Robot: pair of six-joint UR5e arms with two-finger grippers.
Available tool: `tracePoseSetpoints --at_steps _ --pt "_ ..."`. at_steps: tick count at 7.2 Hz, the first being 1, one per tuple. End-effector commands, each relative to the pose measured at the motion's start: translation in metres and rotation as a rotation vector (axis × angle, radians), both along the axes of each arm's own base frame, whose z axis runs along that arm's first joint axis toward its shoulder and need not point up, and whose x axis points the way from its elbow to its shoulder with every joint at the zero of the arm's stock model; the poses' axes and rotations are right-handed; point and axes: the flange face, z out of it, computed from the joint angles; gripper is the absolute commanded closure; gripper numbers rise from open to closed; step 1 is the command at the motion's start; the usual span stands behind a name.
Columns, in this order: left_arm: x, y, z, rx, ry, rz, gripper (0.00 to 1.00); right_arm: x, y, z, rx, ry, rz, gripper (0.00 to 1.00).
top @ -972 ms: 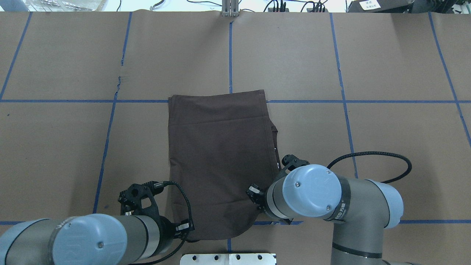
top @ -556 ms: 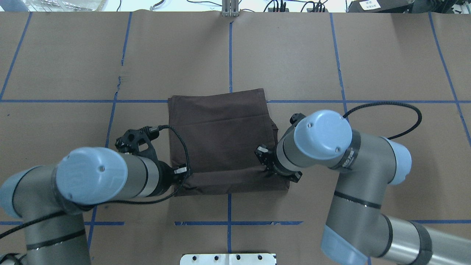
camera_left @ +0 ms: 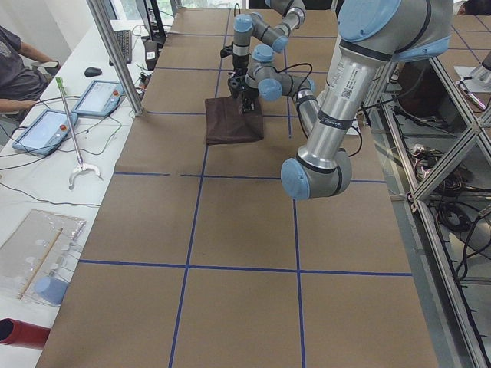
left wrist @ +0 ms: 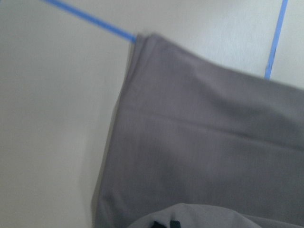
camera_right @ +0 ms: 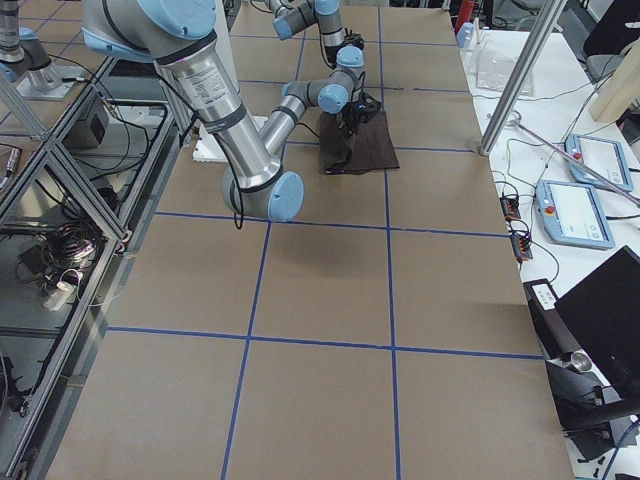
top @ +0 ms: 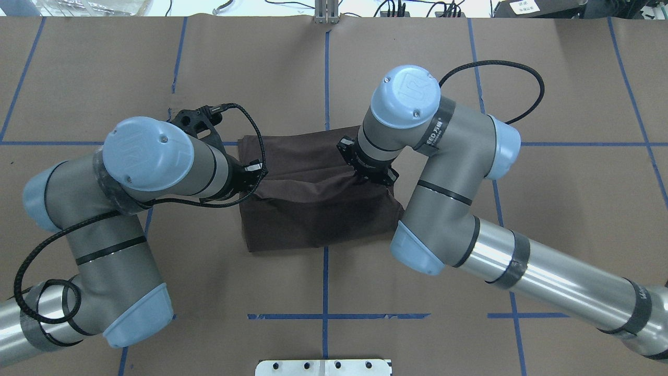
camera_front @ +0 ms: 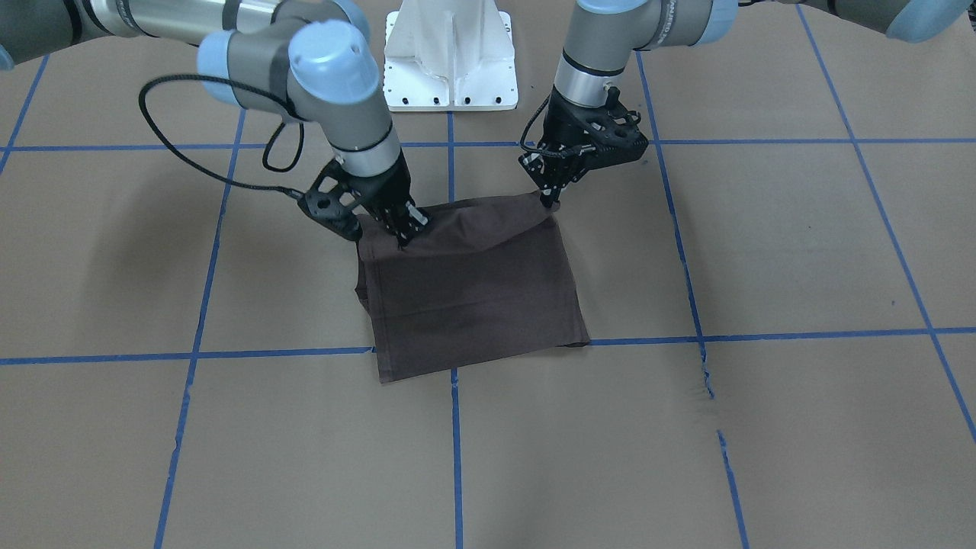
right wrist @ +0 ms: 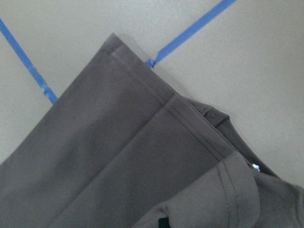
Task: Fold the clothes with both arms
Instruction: 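Lay the folded edge down on the far half and open both grippers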
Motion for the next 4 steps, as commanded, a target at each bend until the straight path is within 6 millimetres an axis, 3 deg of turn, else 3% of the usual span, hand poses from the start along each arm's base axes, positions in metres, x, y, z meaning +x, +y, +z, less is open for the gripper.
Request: tracePoseSetpoints --at_steps 1,3,4 --pt "0.016 -0.023 0.010 -0.011 -0.023 -0.017 1.00 -0.012 -0.043 0.019 0.006 0.014 0.020 1.00" --pt "0.018 -0.035 0.018 -0.013 -0.024 -0.036 1.00 -0.002 -0.054 0.015 -0.005 0.004 0.026 1.00" --pt "0.020 -0.059 0.018 -0.027 -0.038 -0.069 1.00 -0.014 -0.064 0.014 -0.013 0.020 0.023 1.00"
